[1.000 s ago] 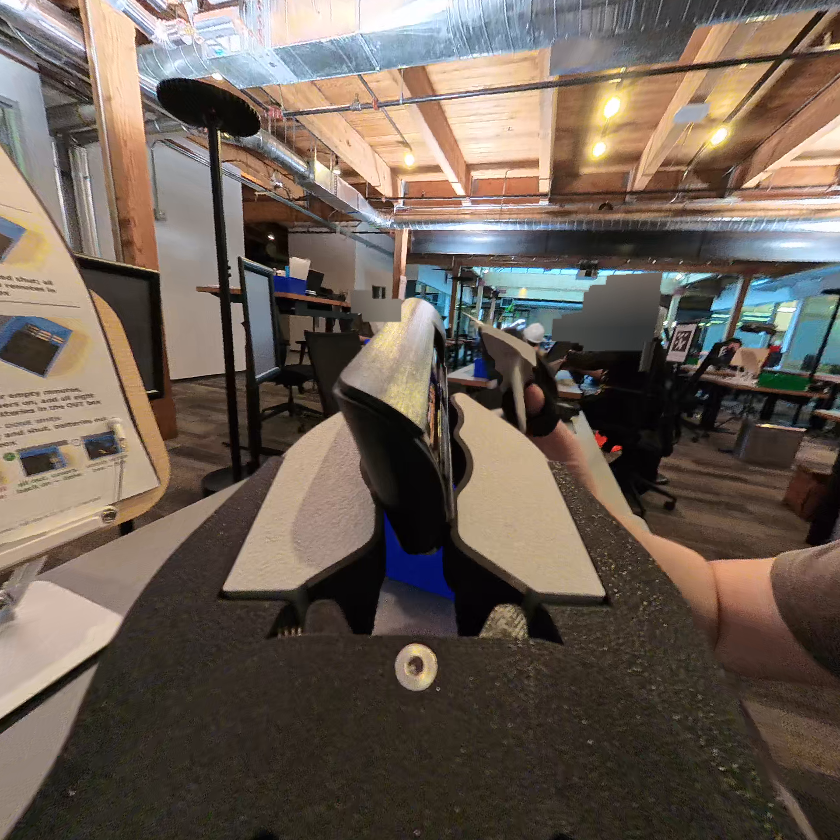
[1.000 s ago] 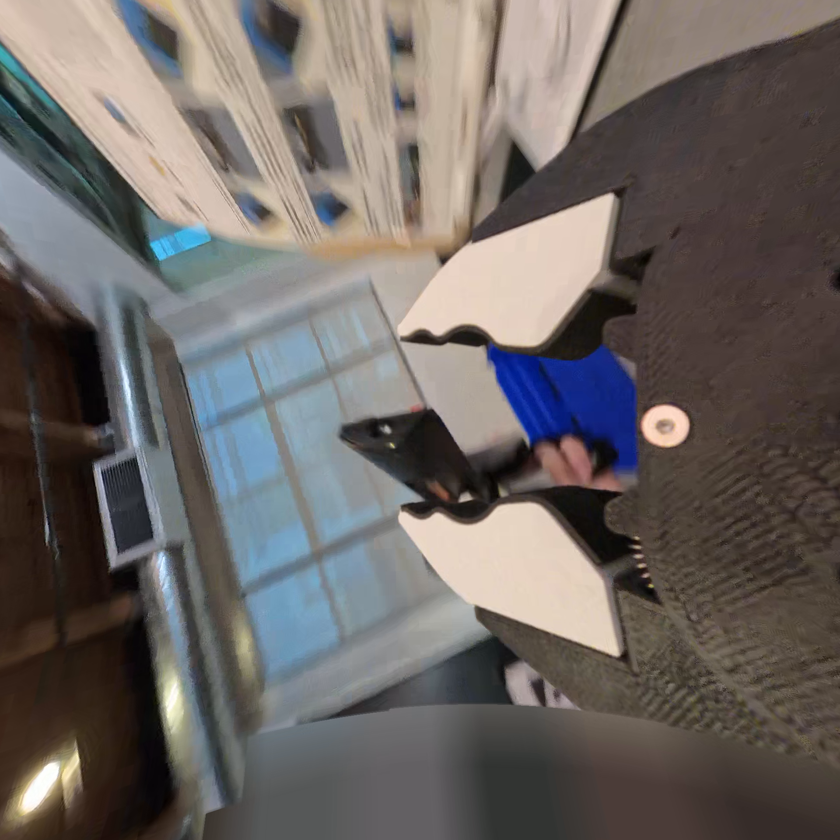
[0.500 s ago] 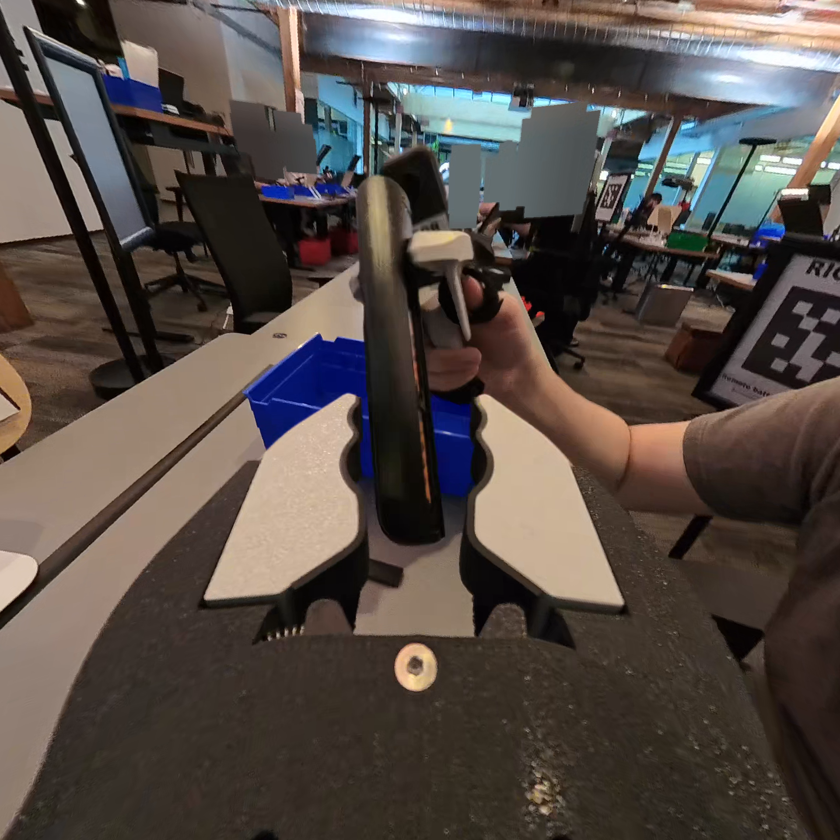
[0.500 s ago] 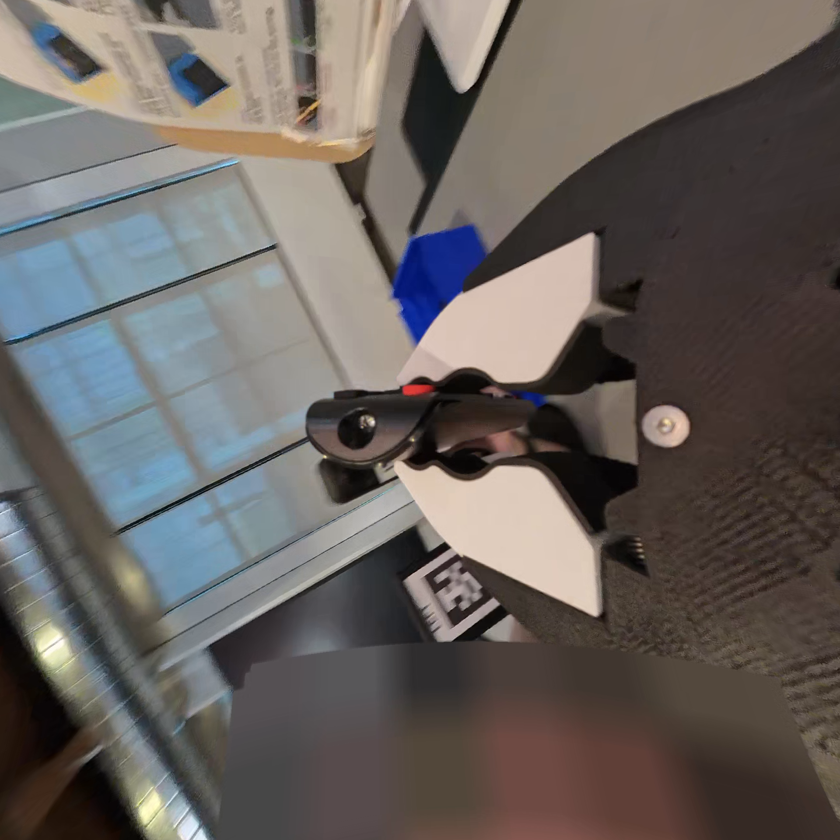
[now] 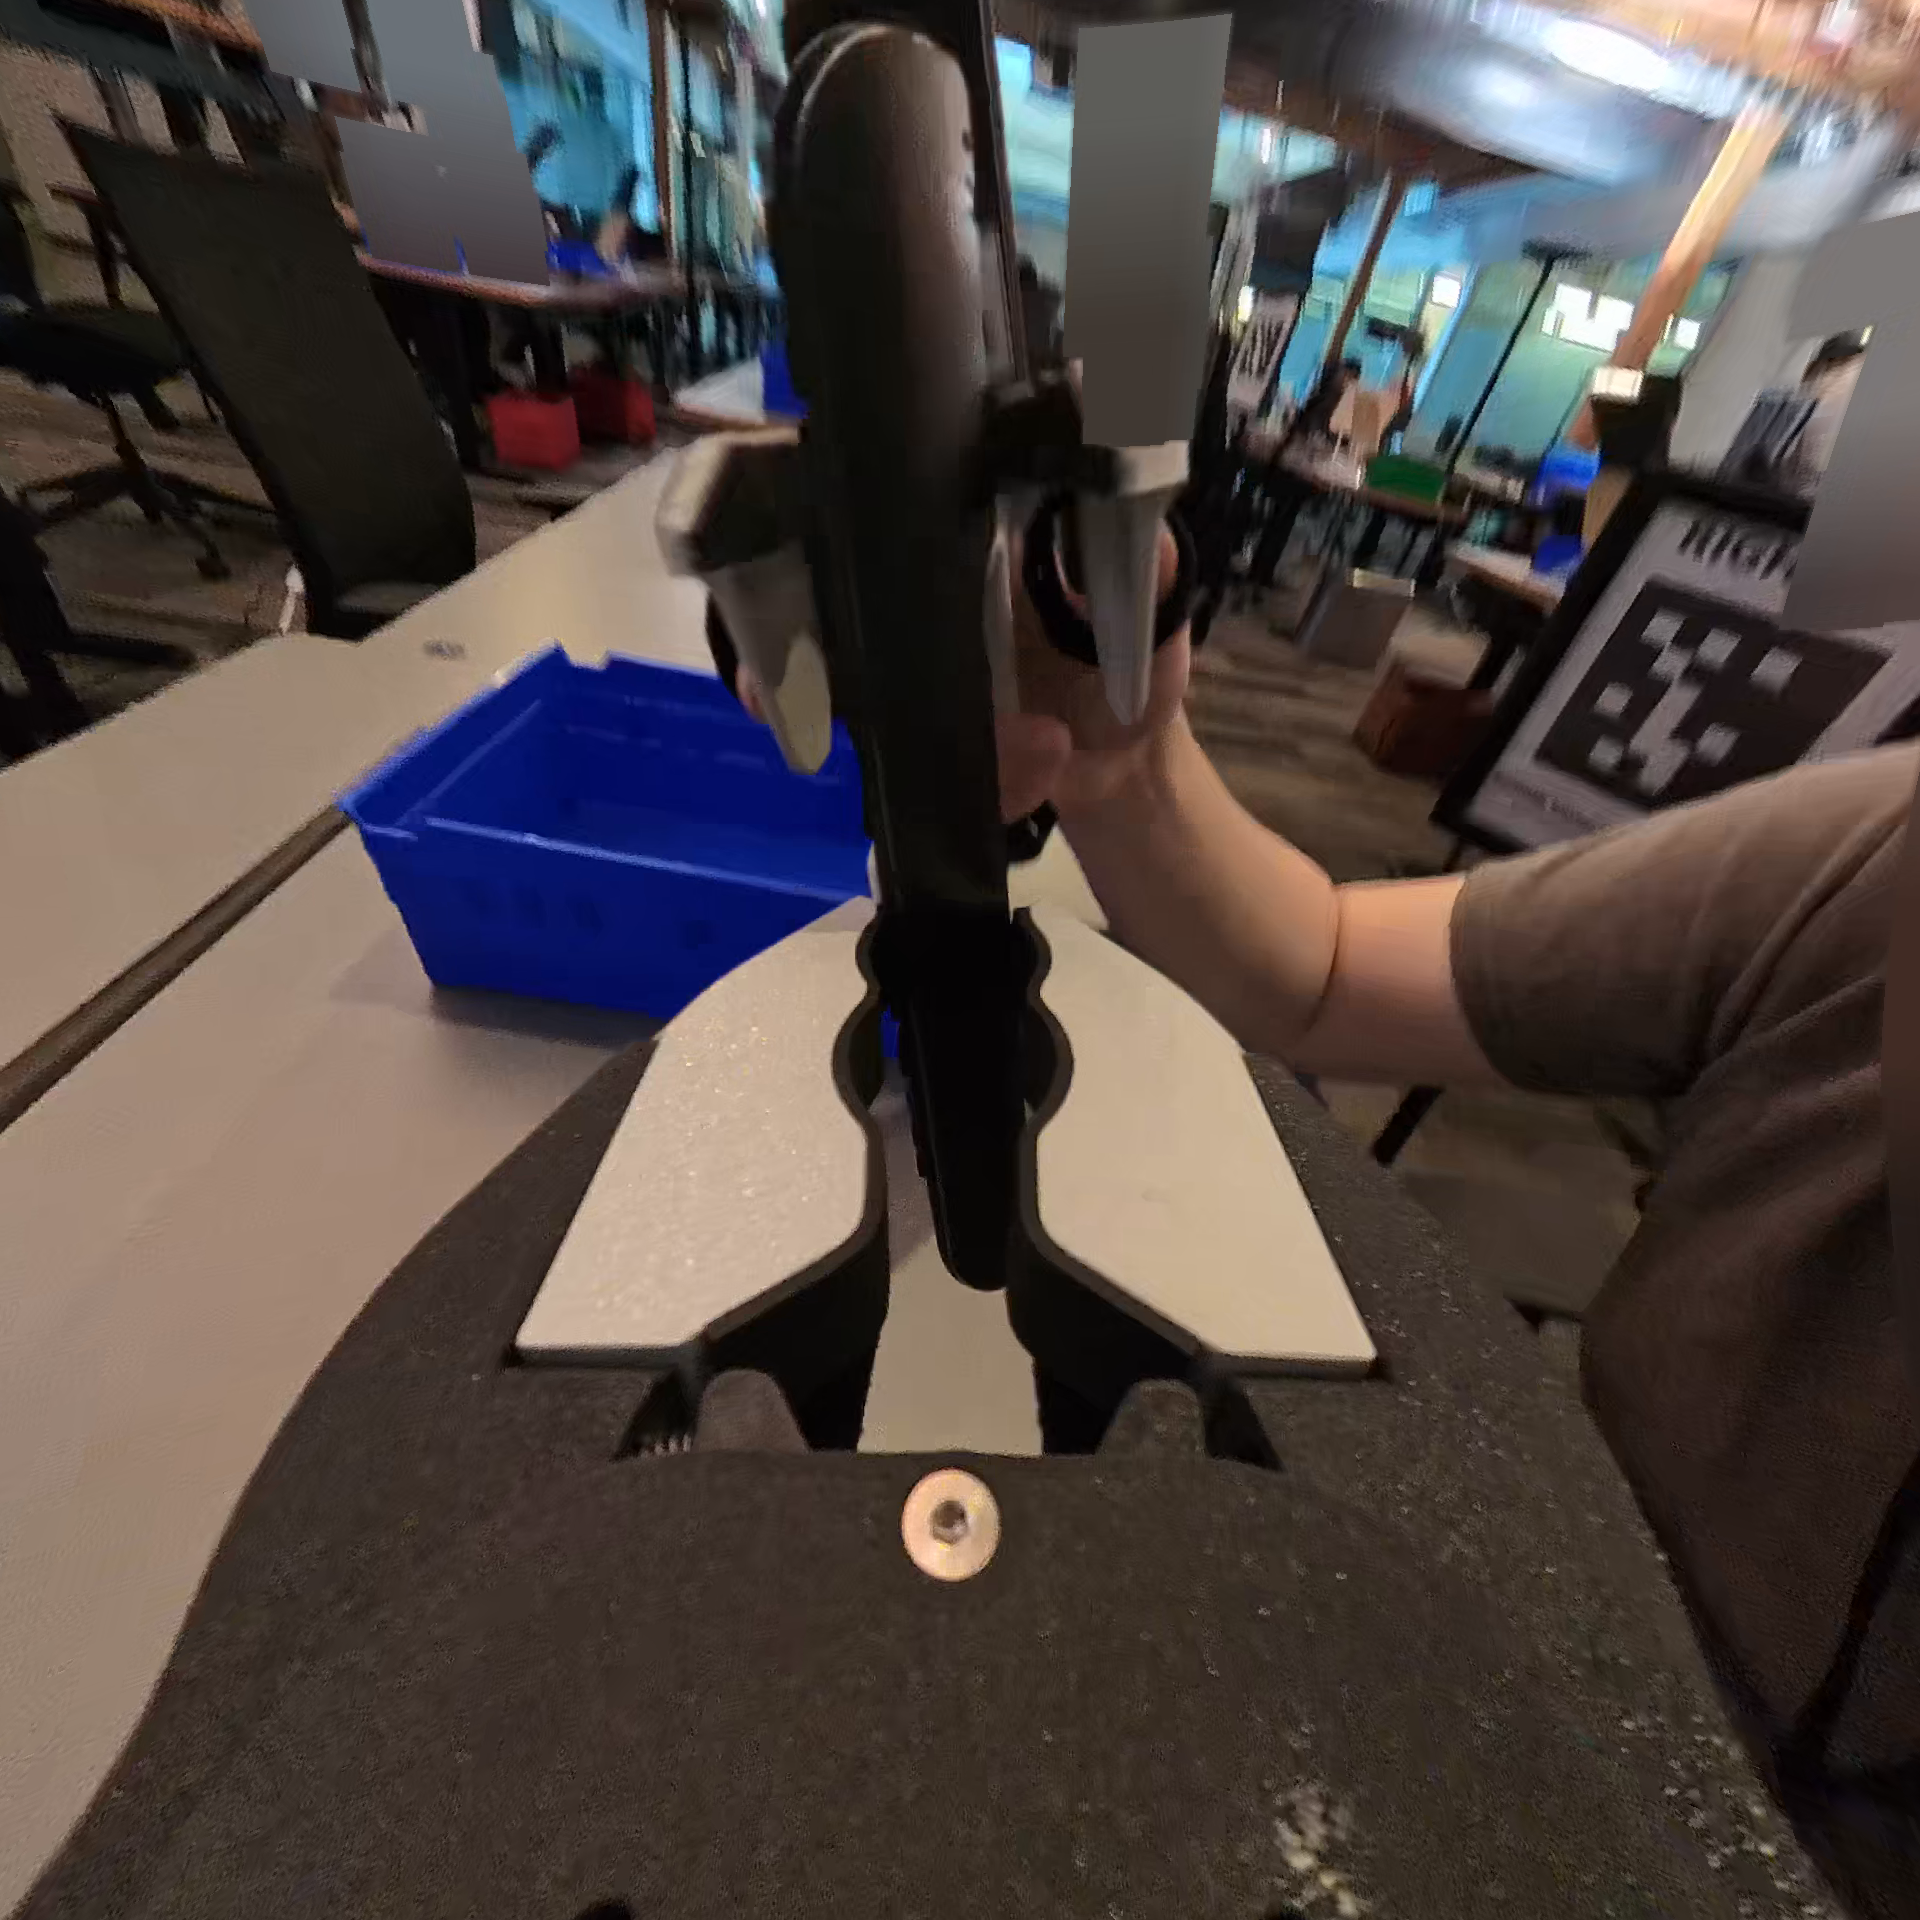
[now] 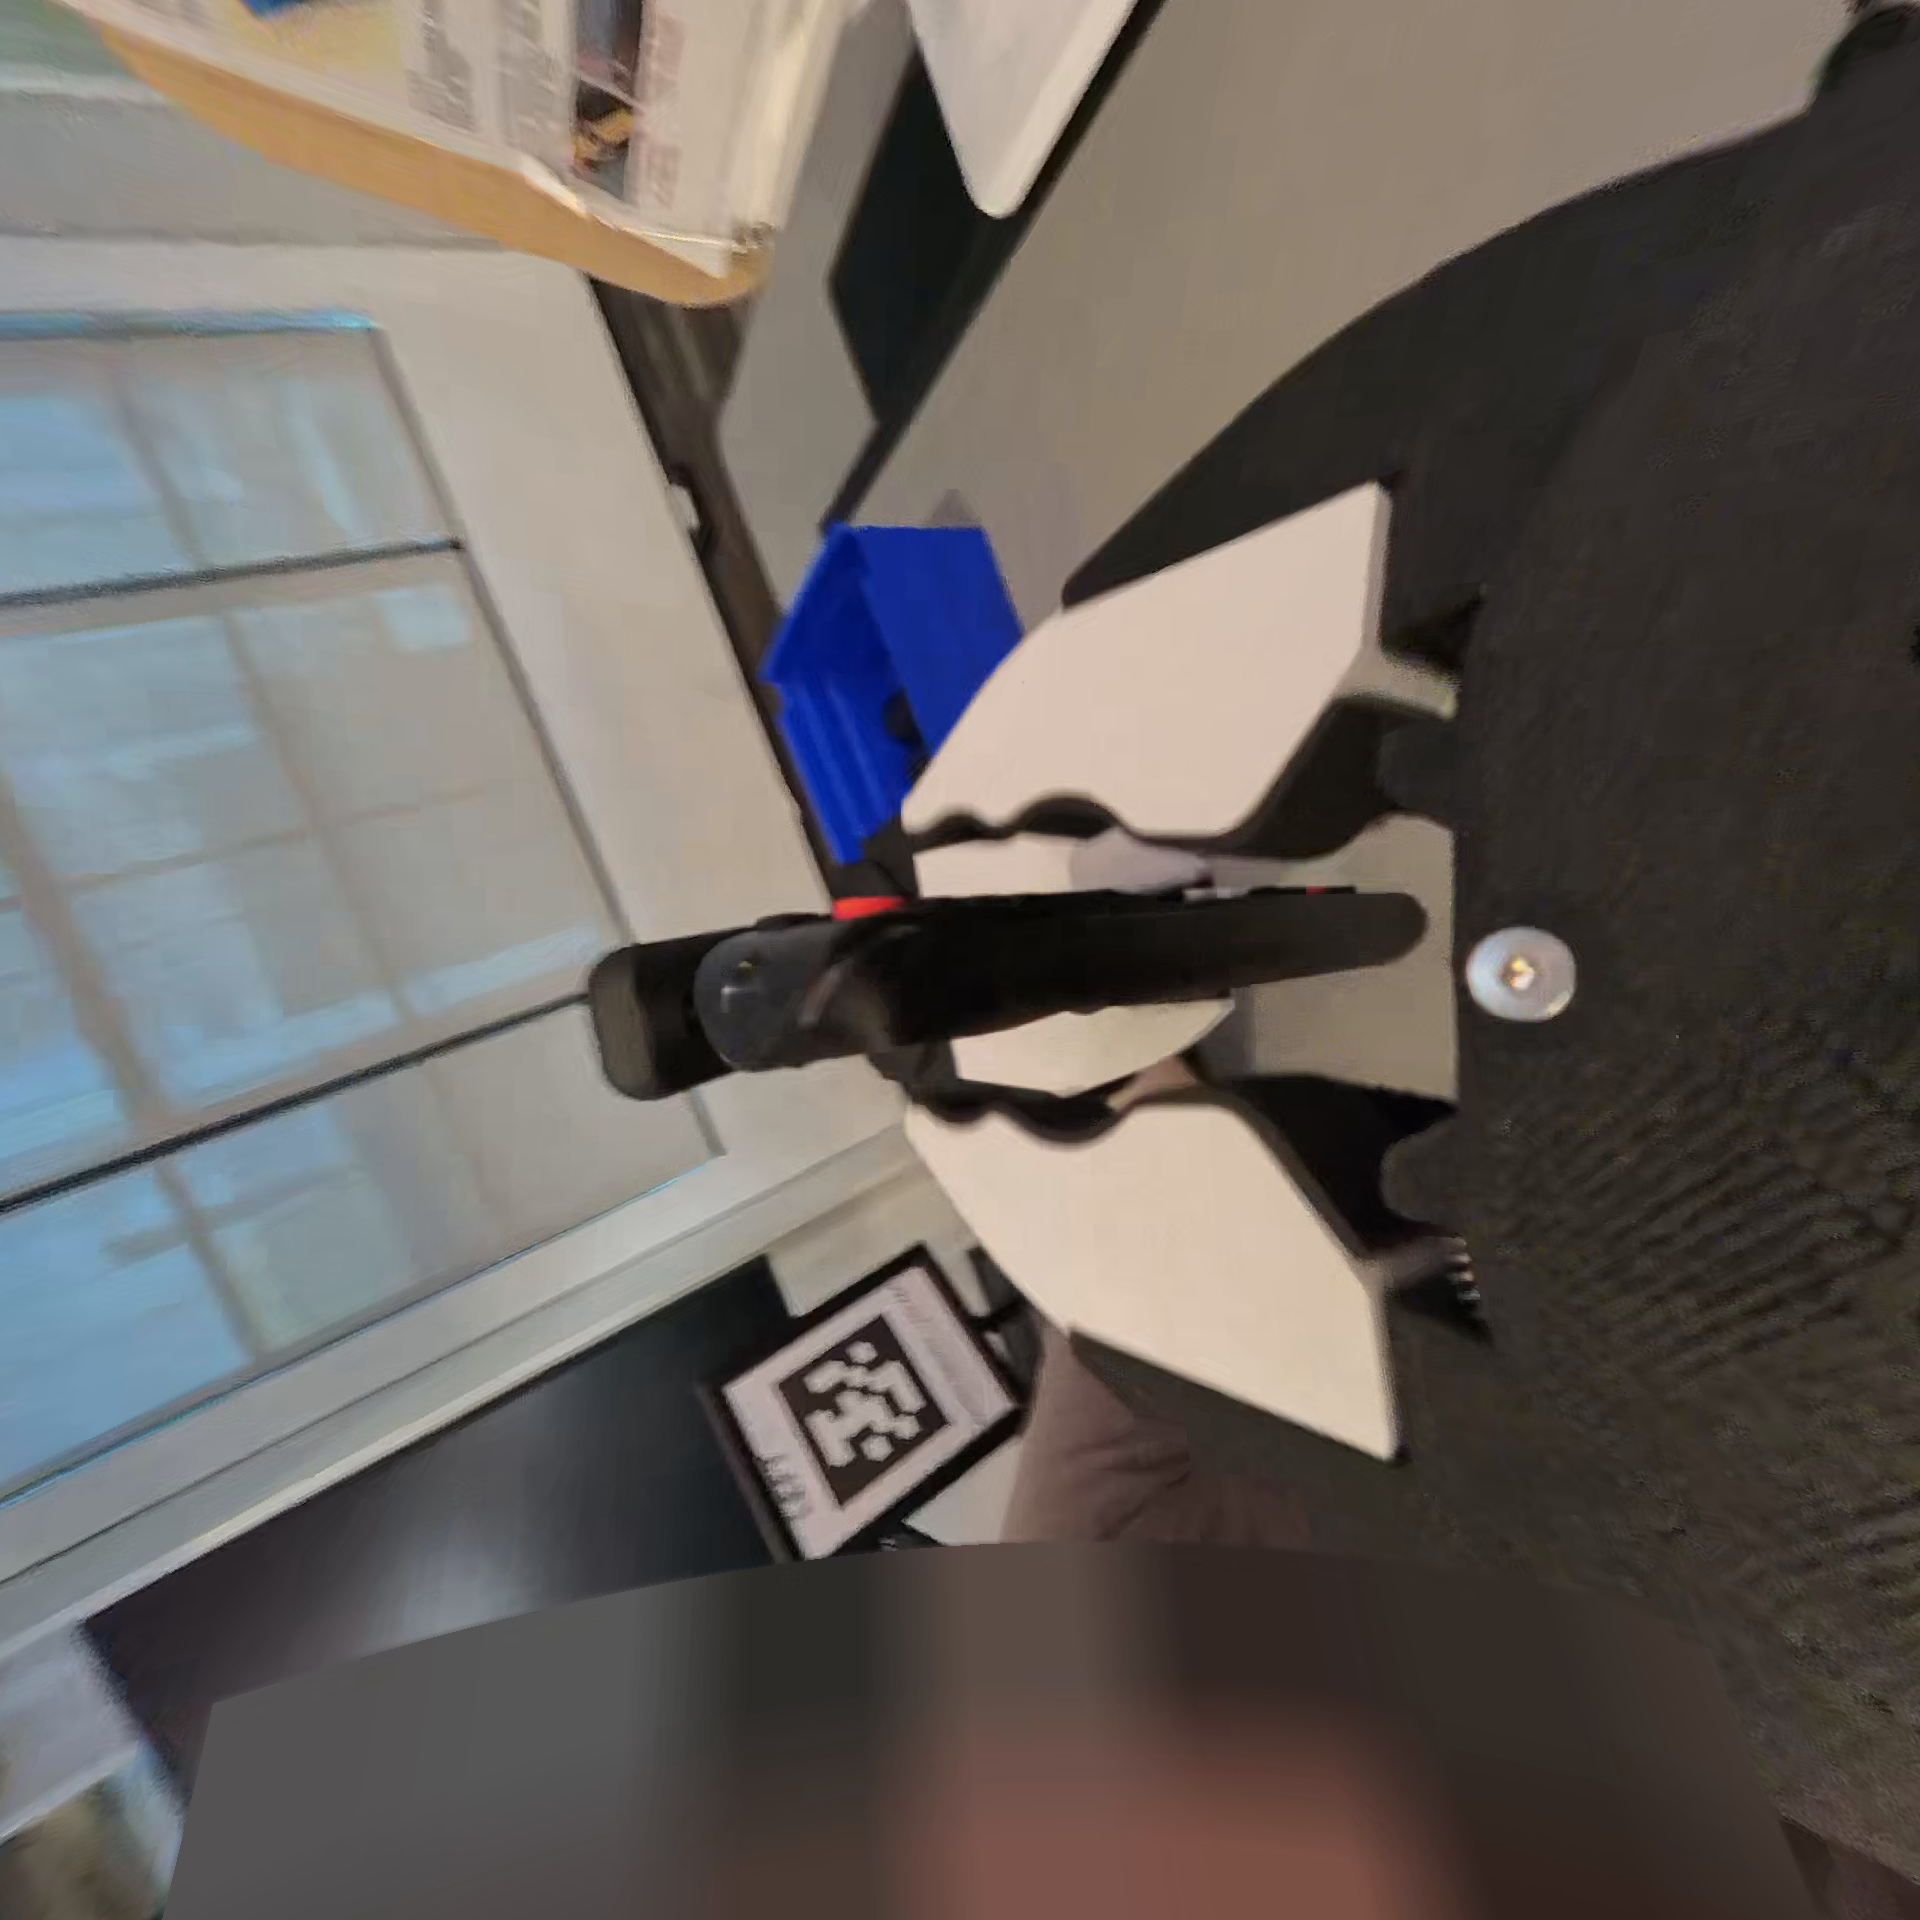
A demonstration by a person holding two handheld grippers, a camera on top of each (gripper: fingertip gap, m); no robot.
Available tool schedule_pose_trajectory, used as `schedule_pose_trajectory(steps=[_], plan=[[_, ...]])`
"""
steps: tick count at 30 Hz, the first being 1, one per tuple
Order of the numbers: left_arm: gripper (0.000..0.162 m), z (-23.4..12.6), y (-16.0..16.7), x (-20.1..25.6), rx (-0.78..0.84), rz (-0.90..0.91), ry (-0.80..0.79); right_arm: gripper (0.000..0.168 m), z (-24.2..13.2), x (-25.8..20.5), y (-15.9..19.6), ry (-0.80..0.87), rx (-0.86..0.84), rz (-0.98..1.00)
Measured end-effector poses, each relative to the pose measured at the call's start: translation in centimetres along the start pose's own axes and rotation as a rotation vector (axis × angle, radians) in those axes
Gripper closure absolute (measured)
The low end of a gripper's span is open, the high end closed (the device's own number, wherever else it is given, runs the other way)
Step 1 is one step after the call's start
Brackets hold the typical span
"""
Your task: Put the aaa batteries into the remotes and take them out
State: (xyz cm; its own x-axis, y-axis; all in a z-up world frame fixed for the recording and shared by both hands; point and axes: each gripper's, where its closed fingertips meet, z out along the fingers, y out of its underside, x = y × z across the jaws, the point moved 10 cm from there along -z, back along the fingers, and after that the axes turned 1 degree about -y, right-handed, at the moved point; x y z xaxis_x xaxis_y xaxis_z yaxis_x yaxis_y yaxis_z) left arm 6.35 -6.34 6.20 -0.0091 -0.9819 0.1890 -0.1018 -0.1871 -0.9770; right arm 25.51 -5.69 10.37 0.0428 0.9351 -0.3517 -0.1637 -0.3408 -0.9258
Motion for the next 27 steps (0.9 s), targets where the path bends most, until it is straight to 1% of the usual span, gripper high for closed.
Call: schedule_pose_trajectory(steps=[1, 3, 5, 8, 10, 12, 13, 14, 16, 19, 21, 25, 27], plan=[[0.141, -0.5, -0.4, -0.1, 0.065, -0.016, -0.011, 0.107, -0.1, 0.2, -0.1, 0.009, 0.051, -0.015], [0.141, -1.9, -1.1, -0.4, 0.217, -0.047, -0.045, 0.105, 0.2, 0.7, 0.4, -0.008, 0.108, -0.032], [0.141, -3.4, -1.8, -0.6, 0.341, -0.064, -0.094, 0.104, 1.2, 1.2, 1.4, -0.066, 0.118, 0.006], [0.141, -4.9, -2.3, -0.4, 0.474, -0.048, -0.168, 0.102, 3.4, 1.9, 3.5, -0.123, 0.061, 0.060], [0.140, -5.2, -2.4, -0.3, 0.522, -0.052, -0.155, 0.102, 4.7, 2.2, 4.9, -0.121, 0.022, 0.071], [0.140, -4.8, -2.3, -0.4, 0.490, -0.066, -0.134, 0.103, 5.2, 2.2, 5.6, -0.140, 0.049, 0.078], [0.140, -4.5, -2.2, -0.5, 0.468, -0.071, -0.124, 0.120, 5.0, 2.1, 5.7, -0.167, 0.065, 0.081], [0.139, -4.3, -2.1, -0.5, 0.459, -0.077, -0.112, 0.145, 4.8, 2.2, 5.7, -0.179, 0.057, 0.085], [0.139, -4.5, -2.2, -0.7, 0.443, -0.072, -0.093, 0.147, 4.4, 2.2, 5.3, -0.173, 0.012, 0.070], [0.132, -5.7, -3.1, -0.9, 0.368, -0.040, -0.051, 0.148, 3.5, 1.7, 4.1, -0.144, -0.144, 0.009], [0.128, -6.8, -3.6, -0.7, 0.267, 0.008, -0.041, 0.148, 2.7, 1.1, 3.2, -0.134, -0.253, -0.014], [0.117, -8.2, -3.8, 0.0, 0.010, 0.146, -0.087, 0.148, 0.9, 0.5, 2.4, -0.149, -0.413, 0.096], [0.116, -8.7, -3.9, 0.5, -0.021, 0.214, -0.112, 0.148, 0.3, 0.6, 2.6, -0.141, -0.488, 0.133]])
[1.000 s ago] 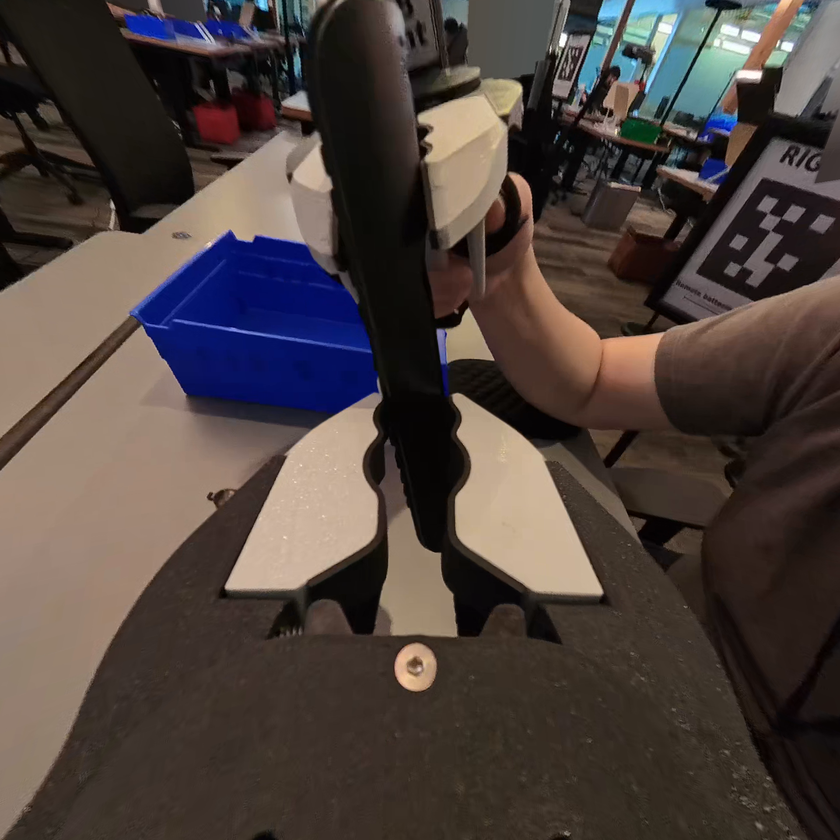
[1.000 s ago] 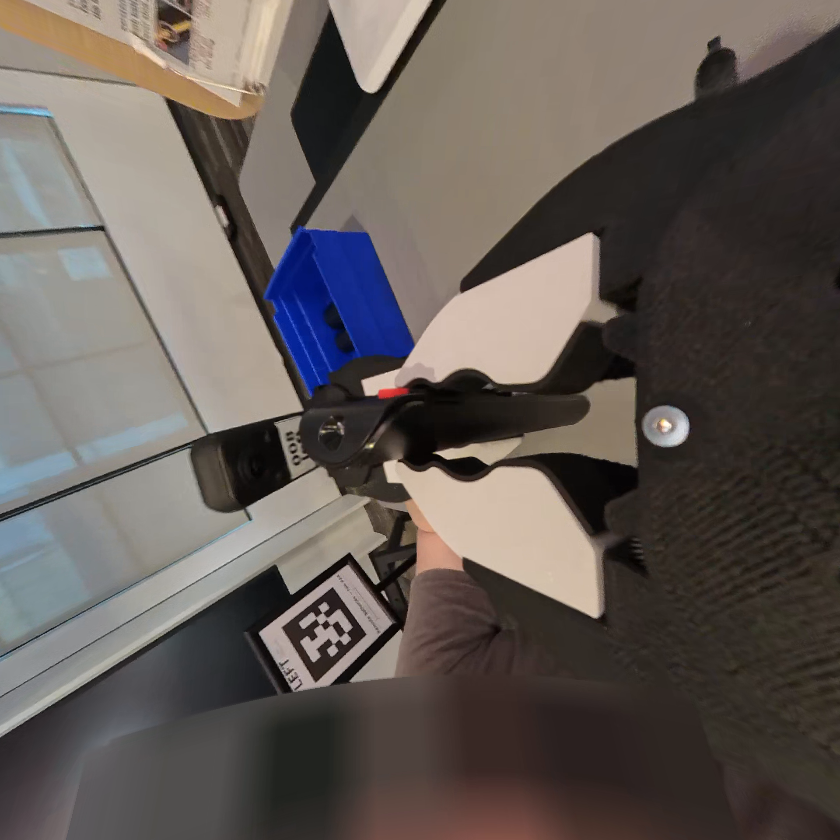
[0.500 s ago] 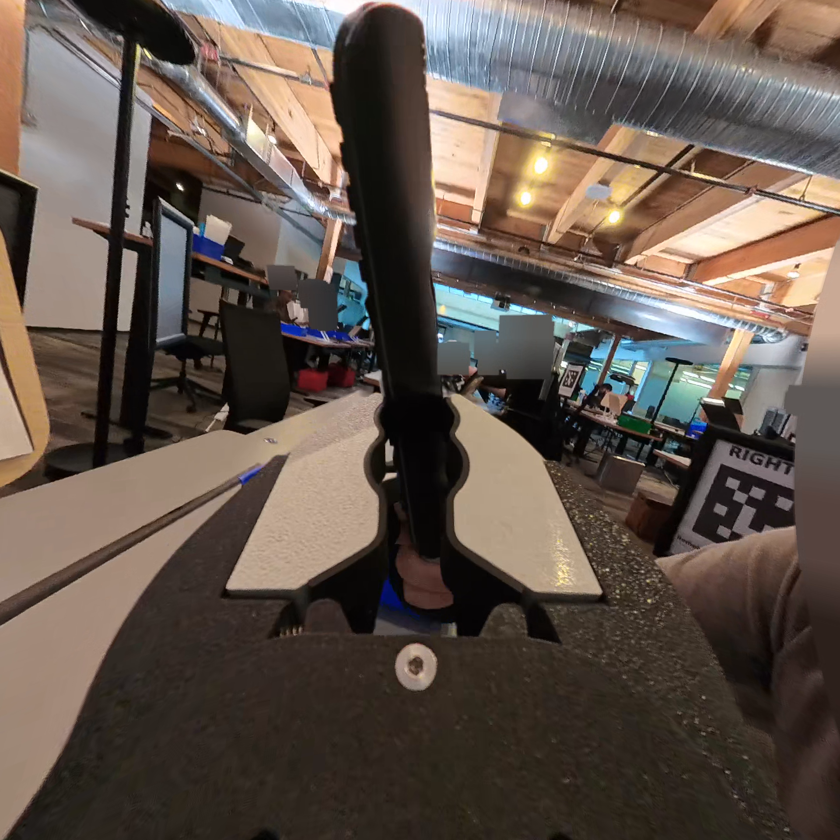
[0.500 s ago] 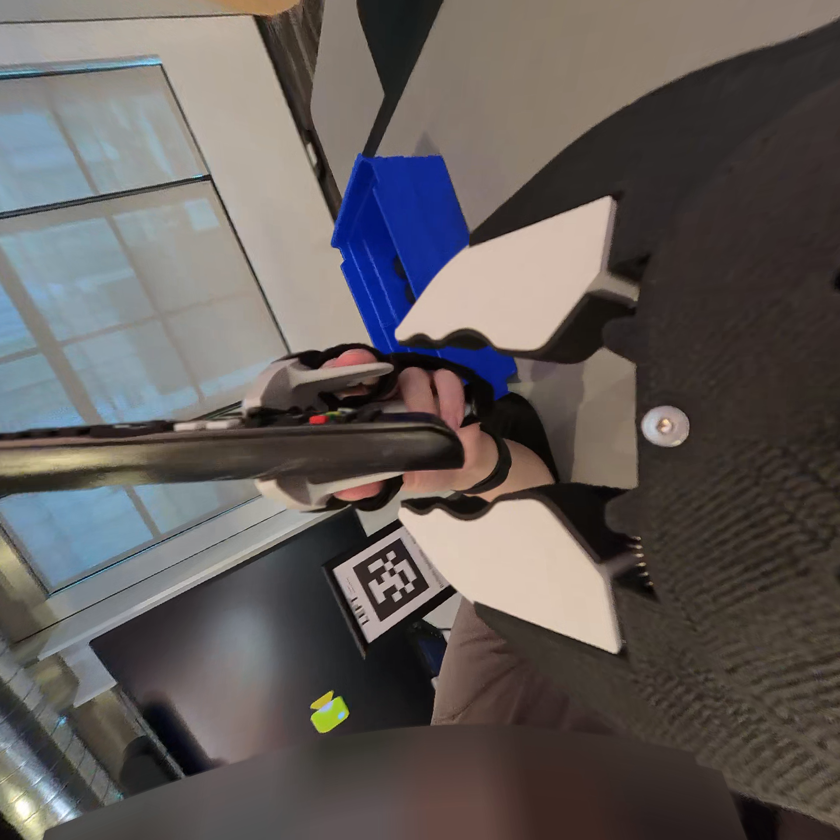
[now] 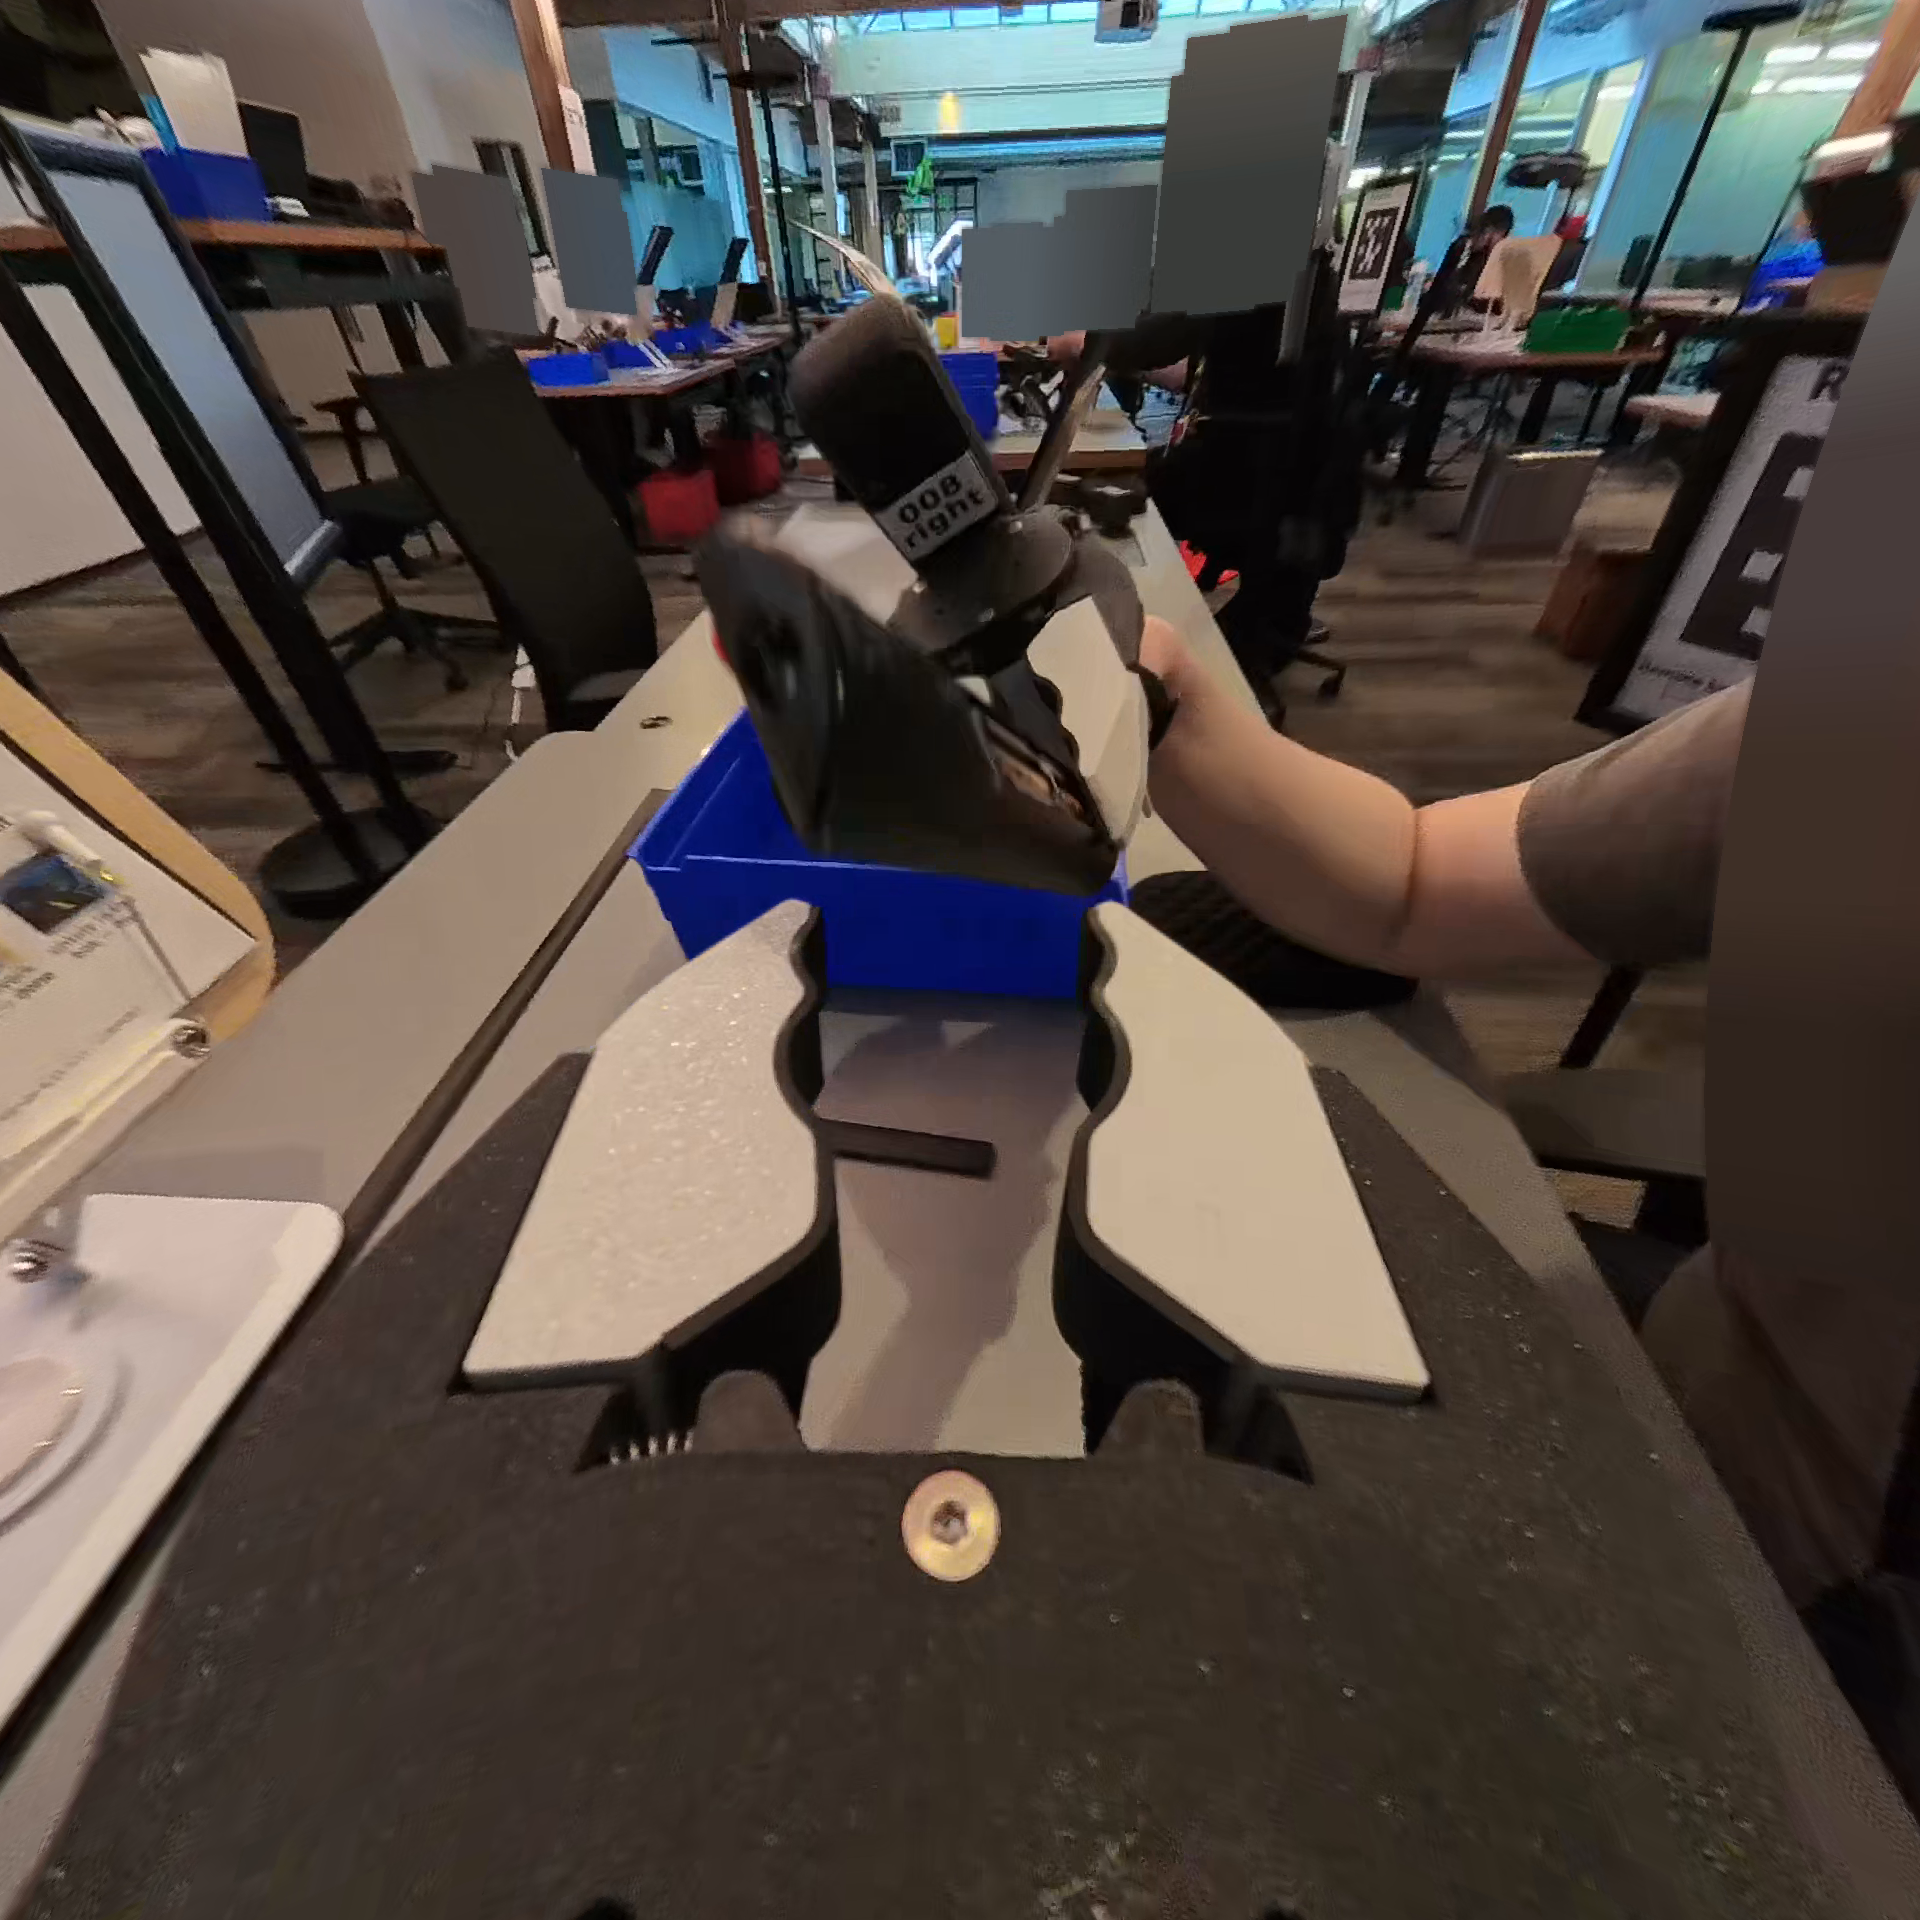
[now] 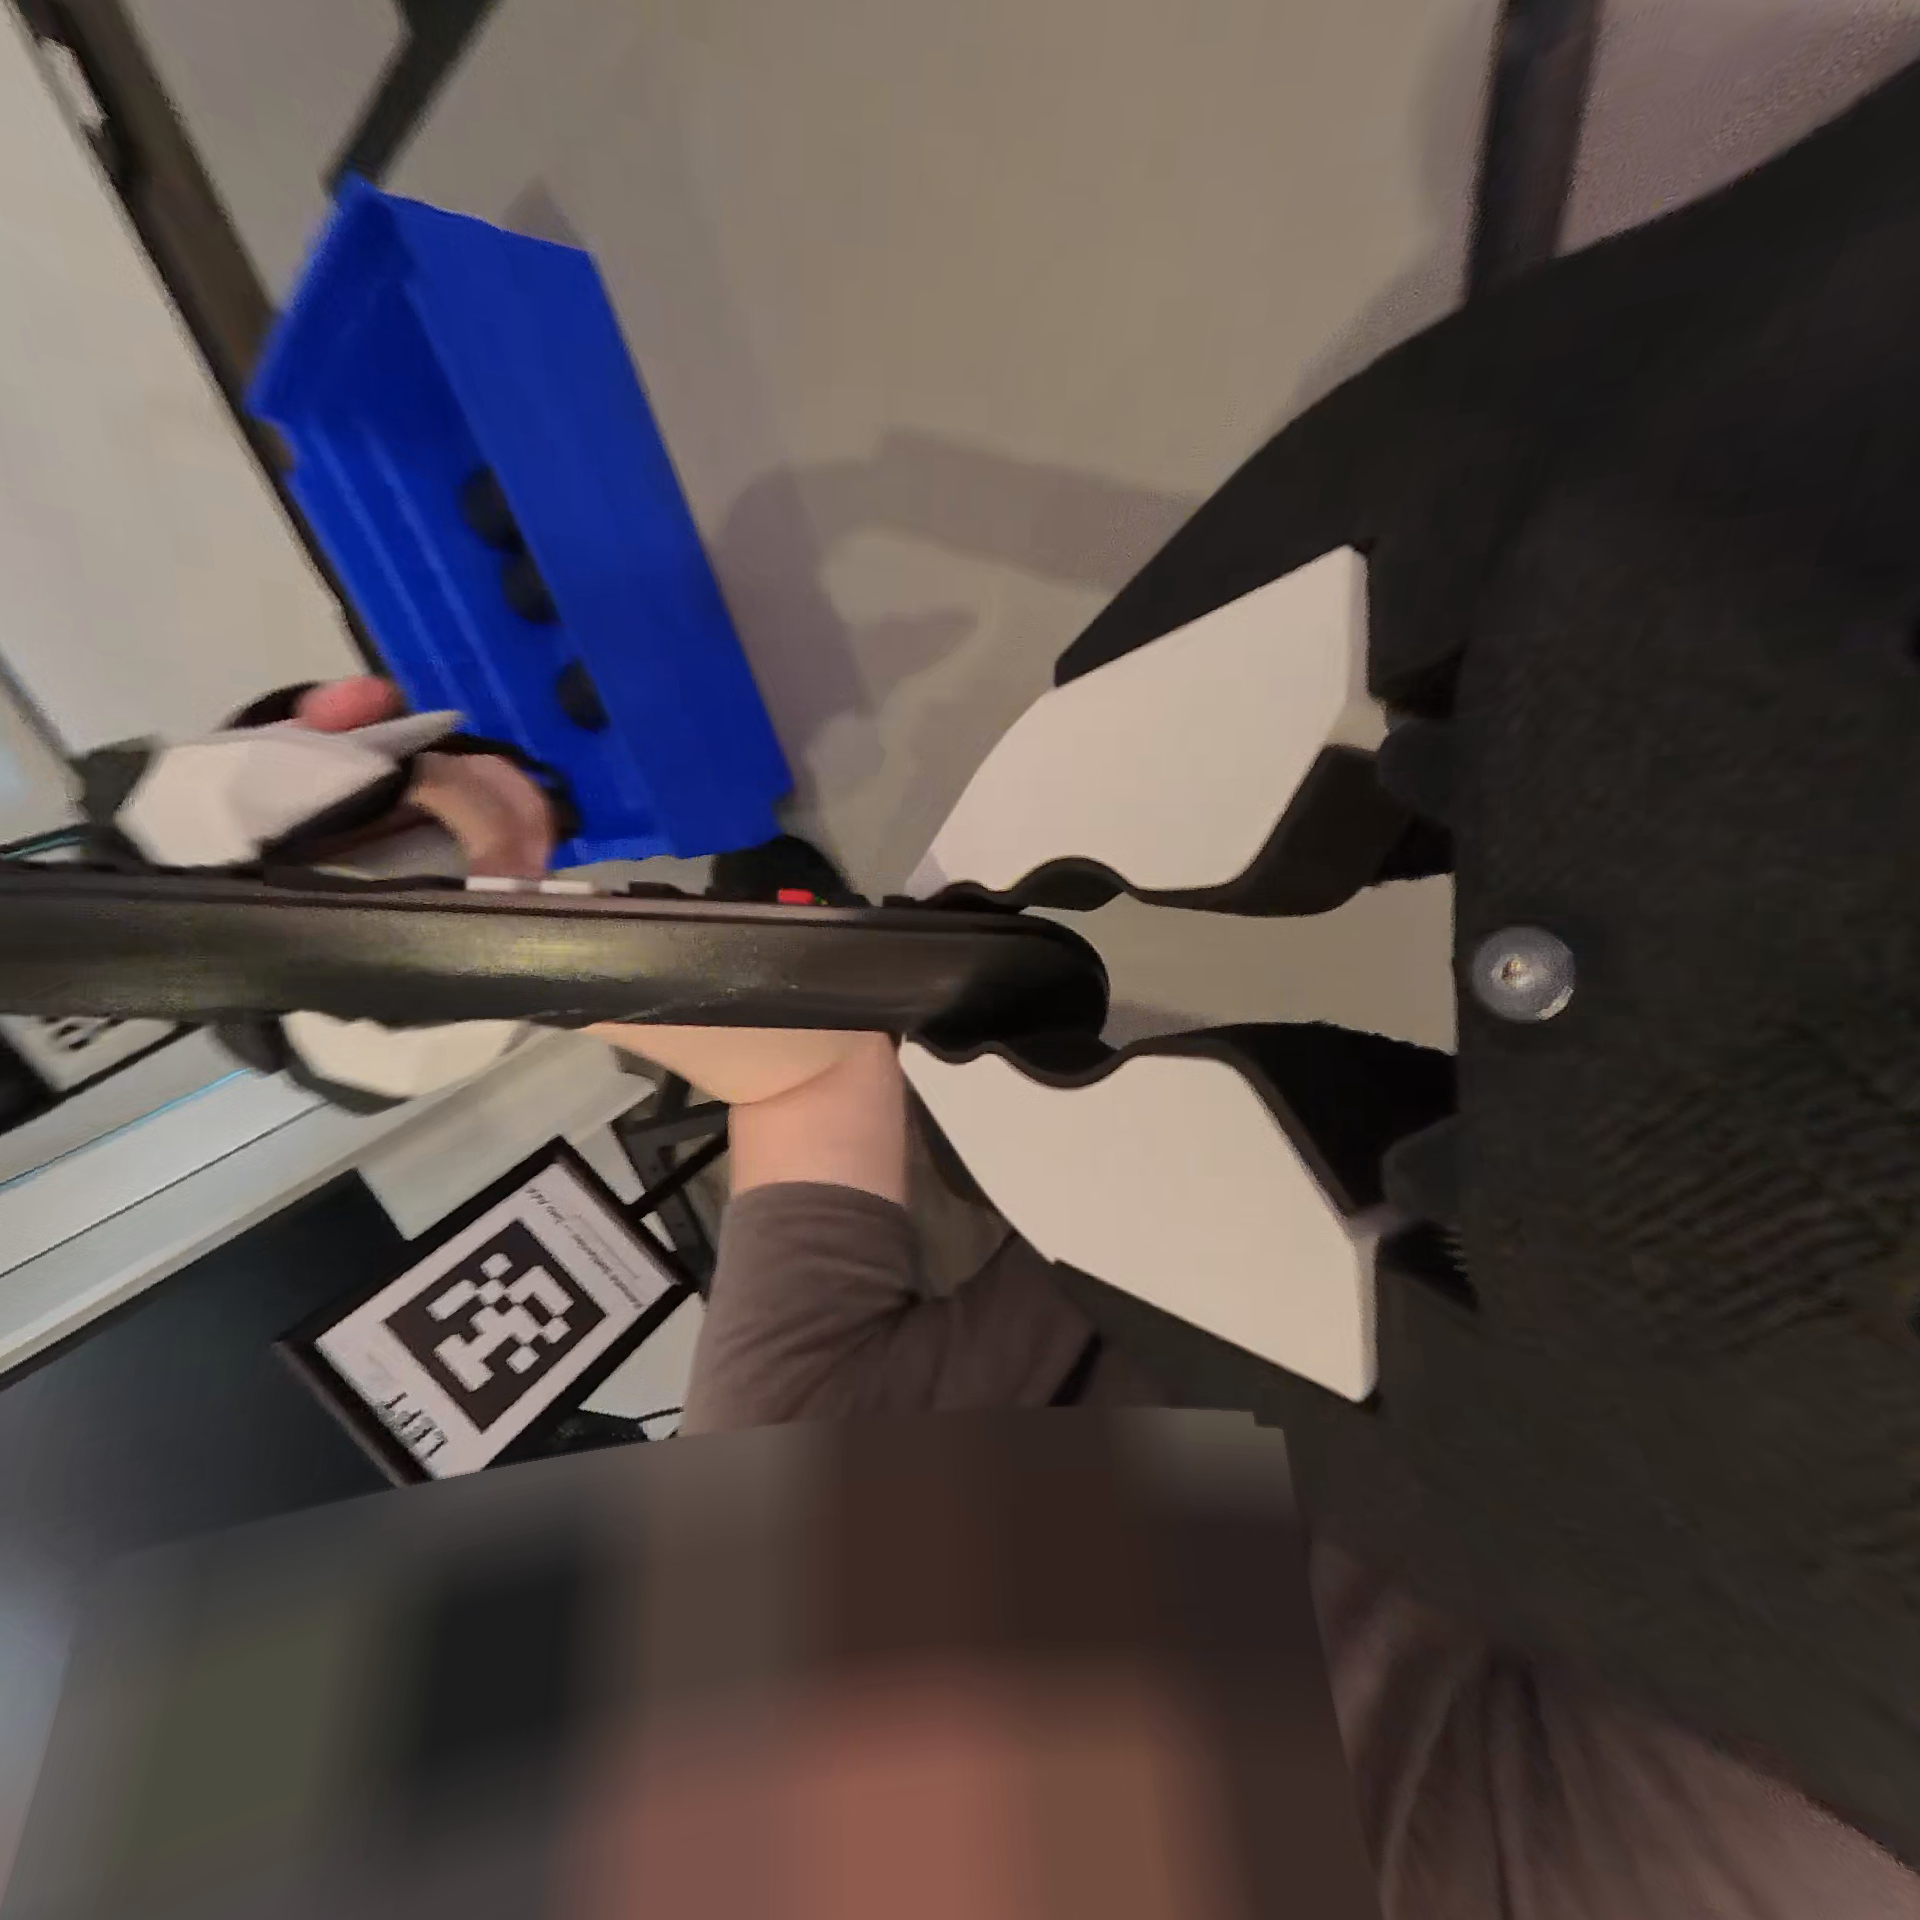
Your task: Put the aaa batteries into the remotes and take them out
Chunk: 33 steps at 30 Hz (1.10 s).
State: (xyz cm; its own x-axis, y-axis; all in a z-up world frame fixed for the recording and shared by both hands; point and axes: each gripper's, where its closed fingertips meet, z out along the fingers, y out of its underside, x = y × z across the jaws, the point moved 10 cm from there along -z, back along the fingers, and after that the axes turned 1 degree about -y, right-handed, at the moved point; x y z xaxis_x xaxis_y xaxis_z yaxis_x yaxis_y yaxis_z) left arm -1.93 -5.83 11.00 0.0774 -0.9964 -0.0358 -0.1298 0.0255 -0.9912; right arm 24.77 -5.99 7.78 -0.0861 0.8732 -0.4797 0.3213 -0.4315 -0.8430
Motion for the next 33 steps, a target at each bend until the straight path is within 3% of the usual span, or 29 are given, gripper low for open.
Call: schedule_pose_trajectory(steps=[7, 13, 16, 18, 33], plan=[[0.110, 1.4, 1.3, 0.4, -0.164, -0.006, 0.080, 0.148, 1.0, -0.1, 1.3, -0.005, -0.212, 0.002], [0.138, 3.3, 2.6, 1.0, -0.294, -0.008, 0.186, 0.148, 0.7, 0.2, 1.6, -0.007, -0.226, 0.024], [0.136, 3.9, 2.6, 1.1, -0.265, -0.022, 0.204, 0.148, 0.4, 0.1, 1.7, -0.001, -0.240, 0.027], [0.123, 4.2, 2.6, 1.0, -0.240, -0.045, 0.197, 0.148, 0.2, 0.0, 1.7, 0.019, -0.250, 0.021], [0.130, 5.1, 2.5, 1.0, -0.248, -0.023, 0.115, 0.147, -0.8, 0.3, 1.7, 0.082, -0.243, -0.014]])
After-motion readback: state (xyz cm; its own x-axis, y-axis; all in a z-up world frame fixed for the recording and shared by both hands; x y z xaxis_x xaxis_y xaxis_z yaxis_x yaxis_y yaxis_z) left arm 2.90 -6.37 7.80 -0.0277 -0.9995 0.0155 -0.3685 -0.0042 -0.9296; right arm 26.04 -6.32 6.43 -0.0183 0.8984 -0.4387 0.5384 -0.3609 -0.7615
